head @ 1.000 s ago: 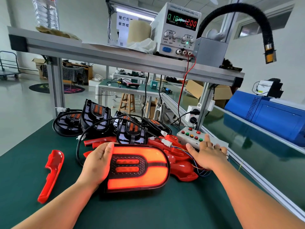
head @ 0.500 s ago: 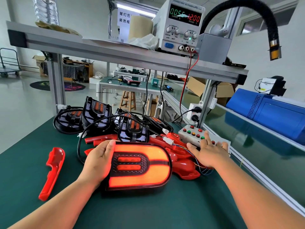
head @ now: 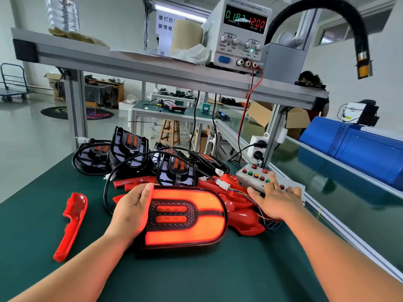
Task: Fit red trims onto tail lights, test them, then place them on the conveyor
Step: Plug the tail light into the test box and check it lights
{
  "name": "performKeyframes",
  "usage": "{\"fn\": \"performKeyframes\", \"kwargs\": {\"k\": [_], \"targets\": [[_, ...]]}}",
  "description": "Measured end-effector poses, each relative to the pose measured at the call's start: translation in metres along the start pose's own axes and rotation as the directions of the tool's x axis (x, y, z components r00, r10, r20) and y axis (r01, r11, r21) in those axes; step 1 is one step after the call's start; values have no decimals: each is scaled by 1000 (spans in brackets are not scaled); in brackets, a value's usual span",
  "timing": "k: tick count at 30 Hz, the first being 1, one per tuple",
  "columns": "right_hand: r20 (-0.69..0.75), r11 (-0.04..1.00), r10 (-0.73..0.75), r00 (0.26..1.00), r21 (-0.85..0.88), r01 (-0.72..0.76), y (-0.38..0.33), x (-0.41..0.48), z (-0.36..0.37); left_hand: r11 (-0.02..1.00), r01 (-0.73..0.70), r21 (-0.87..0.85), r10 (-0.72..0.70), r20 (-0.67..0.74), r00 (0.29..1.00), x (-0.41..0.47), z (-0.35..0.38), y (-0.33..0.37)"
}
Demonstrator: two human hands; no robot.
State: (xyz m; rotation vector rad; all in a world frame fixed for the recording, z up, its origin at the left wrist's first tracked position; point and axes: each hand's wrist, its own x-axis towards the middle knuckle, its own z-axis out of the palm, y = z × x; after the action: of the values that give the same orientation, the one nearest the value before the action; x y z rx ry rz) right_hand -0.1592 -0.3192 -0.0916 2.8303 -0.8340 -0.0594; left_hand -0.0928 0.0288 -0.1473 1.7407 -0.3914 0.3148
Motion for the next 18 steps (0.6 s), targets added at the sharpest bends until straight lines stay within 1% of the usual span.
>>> {"fn": "performKeyframes", "kwargs": {"k": [3, 7, 10, 14, 18], "targets": [[4, 1000, 5, 1000, -14, -5, -1, 2, -3, 1000, 3, -13, -3, 6, 1000, -2, 0, 3], [74, 999, 14, 997, 27, -17, -3, 3, -6, 1000, -8, -30, 8, -21, 1000, -4, 2, 8], [79, 998, -17, 997, 67, 12, -8, 7, -7, 999, -25, -21, 24, -27, 999, -3, 3, 5], [66, 992, -99, 993, 85, 93, -15, 13, -12, 1000, -19, -19, 19, -20, 1000, -2, 2, 2], [77, 990, -131, 988, 53, 127, -18, 20, -13, 999, -13, -39, 12, -29, 1000, -2, 3, 3]]}}
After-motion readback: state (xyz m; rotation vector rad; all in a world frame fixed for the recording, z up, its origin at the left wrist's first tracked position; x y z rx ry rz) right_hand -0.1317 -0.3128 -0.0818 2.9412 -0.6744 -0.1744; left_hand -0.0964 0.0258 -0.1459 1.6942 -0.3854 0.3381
